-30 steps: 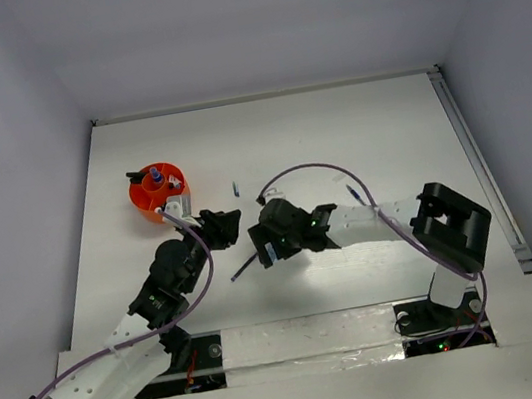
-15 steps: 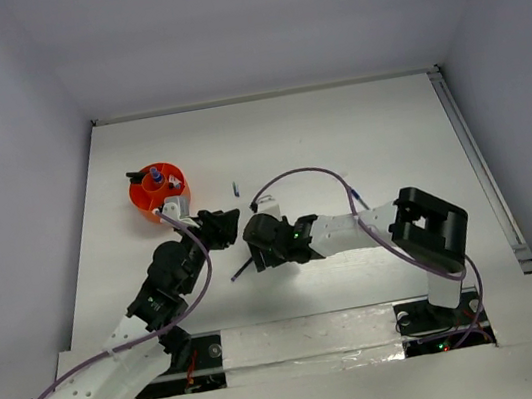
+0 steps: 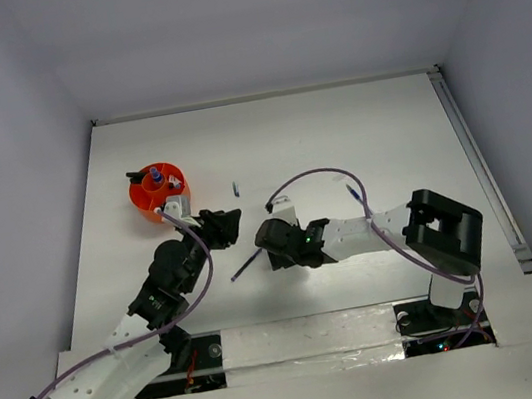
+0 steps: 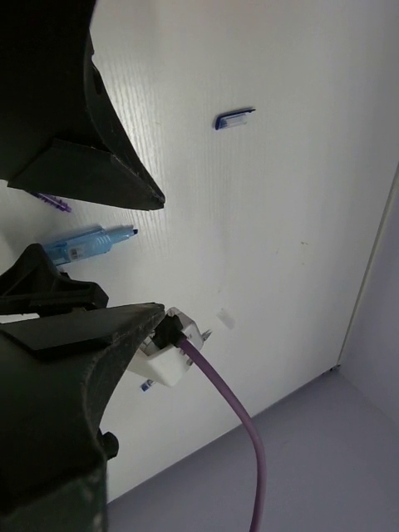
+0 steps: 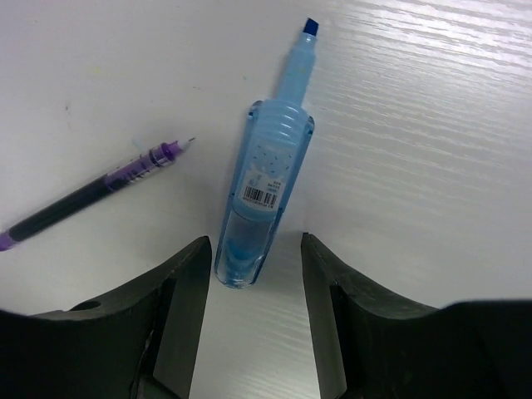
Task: Sort the stationery into containers
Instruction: Pick up the pen from the center of the board.
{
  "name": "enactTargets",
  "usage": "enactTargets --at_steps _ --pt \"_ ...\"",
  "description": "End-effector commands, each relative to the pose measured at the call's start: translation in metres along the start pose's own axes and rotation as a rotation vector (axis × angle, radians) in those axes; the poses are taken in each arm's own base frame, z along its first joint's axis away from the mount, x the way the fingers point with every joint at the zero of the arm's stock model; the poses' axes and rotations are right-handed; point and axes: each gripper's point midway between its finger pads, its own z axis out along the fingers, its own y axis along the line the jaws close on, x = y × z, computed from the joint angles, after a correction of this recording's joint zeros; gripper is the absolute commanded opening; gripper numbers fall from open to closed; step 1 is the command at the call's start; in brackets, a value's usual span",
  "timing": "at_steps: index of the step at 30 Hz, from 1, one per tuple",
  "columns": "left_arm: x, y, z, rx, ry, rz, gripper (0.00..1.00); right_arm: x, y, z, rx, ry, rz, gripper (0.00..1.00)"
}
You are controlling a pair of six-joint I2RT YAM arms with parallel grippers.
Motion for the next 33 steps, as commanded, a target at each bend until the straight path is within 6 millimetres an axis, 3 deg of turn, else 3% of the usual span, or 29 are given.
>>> enactTargets --at_steps 1,7,10,13,18,22,28,33 --pt "-0.013 -0.014 0.003 0.050 -0.034 -0.010 0.46 0.049 -0.054 0.000 0.170 0.133 -0.055 0.53" --pt "-0.012 -0.015 0.004 0.052 -0.034 -0.018 0.45 0.055 -0.056 -0.003 0.143 0.135 -0.041 0.52" --pt "-0.010 -0.015 0.004 0.052 -0.029 -0.022 0.46 0.056 -0.052 -0.002 0.135 0.145 -0.041 0.42" --pt "-0.009 -0.013 0.004 0.047 -0.026 -0.024 0.46 0.056 -0.049 -0.001 0.116 0.148 -0.035 0.39" --pt "-0.008 -0.013 0.004 0.048 -0.022 -0.020 0.45 0.054 -0.043 -0.007 0.091 0.139 -0.036 0.26" --pt "-0.007 -0.015 0.005 0.055 -0.016 -0.020 0.46 0.037 -0.040 -0.027 0.069 0.121 -0.058 0.22" --pt "0.008 -0.025 0.008 0.119 0.047 -0.024 0.46 -0.022 -0.014 -0.092 -0.095 0.015 -0.142 0.20" --pt "0.017 -0.044 0.010 0.203 0.106 -0.071 0.46 -0.043 -0.008 -0.116 -0.149 -0.041 -0.179 0.18"
